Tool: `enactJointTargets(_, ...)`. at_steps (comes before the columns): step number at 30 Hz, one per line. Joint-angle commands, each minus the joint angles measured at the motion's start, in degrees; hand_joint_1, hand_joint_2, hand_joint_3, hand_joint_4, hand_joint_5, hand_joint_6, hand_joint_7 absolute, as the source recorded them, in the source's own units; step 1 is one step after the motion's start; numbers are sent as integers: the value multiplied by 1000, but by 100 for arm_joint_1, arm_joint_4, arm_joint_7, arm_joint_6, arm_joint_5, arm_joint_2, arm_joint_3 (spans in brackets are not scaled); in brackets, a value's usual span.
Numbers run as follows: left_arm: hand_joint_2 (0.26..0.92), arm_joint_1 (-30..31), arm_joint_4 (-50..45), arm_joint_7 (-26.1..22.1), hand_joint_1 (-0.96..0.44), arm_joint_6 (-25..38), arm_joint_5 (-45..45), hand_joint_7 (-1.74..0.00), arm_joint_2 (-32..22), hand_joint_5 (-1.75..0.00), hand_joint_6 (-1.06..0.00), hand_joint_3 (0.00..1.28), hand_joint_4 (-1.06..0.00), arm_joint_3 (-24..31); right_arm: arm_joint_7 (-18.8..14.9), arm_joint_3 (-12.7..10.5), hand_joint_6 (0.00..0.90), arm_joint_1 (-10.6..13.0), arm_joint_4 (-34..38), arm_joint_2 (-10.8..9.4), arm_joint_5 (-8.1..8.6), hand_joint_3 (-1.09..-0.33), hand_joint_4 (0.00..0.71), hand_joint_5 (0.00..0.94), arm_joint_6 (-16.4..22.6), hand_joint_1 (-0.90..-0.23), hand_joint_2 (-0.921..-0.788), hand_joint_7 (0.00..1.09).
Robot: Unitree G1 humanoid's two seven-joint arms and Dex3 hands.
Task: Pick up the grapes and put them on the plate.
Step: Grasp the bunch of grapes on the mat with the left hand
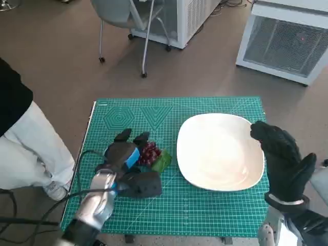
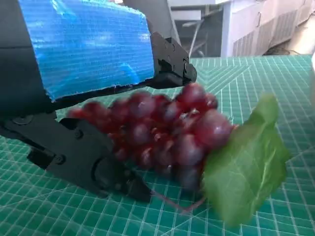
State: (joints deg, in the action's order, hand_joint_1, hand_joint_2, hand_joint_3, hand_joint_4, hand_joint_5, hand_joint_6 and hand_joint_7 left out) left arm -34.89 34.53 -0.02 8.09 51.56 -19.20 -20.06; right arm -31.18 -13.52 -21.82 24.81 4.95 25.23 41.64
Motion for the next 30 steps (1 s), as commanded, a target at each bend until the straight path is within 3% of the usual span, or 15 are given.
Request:
enactJointTargets(1,740,-395,856,78,-358,56,-65,0,155,0,-272,12,-140,-238,-90,-16,177,32,98,-8,83,-620,433,430,-31,-397,-921,878)
enactJointTargets(10,764,-789,1651,151,-365,-75,-275,0,258,0,-237,11,-121,-493,-147,-30,179,100,46,17,118,-618,432,434,-36,-396,-921,877)
enactJointTargets(30,785,-1214,2525,58,-369,-165,-714,0,367,0,-221,5,-113,-756,-18,-27,180,154,-43,26,28,-634,426,442,-42,-389,-921,875)
